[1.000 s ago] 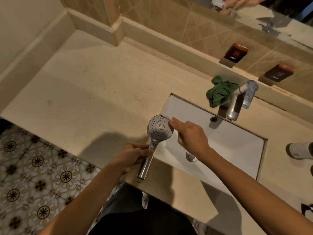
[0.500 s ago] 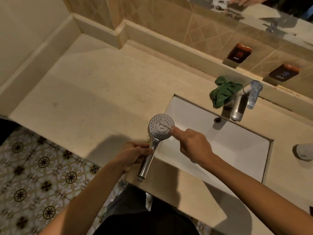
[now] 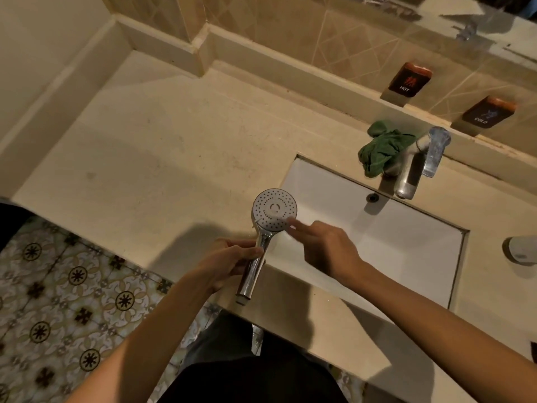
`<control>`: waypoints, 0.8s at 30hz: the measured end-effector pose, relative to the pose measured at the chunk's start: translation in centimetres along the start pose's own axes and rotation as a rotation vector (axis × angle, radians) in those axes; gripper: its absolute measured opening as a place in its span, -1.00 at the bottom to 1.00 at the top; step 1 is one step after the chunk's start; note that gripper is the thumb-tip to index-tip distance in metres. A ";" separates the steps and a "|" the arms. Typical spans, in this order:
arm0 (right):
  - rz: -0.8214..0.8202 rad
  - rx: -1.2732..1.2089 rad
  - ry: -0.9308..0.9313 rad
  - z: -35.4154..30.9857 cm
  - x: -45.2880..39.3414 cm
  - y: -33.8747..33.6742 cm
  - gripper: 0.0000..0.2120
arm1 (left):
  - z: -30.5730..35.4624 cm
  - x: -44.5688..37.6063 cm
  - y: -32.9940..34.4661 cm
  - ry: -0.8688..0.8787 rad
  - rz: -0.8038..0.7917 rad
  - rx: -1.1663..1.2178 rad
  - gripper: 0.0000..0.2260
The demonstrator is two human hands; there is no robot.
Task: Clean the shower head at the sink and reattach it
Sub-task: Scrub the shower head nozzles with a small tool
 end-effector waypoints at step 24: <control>0.186 -0.050 0.119 2.3 0.2 -0.6 -0.42 | 0.8 -0.6 0.6 -0.014 -0.005 0.090 -0.79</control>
Point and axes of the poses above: each hand's wrist, its own x-axis away from the middle knuckle, its own y-axis out of the palm, z = x × y, the point moved 6 cm from there along -x, towards the middle knuckle, and after that the axes turned 4 degrees about z, right-handed, at the moved point
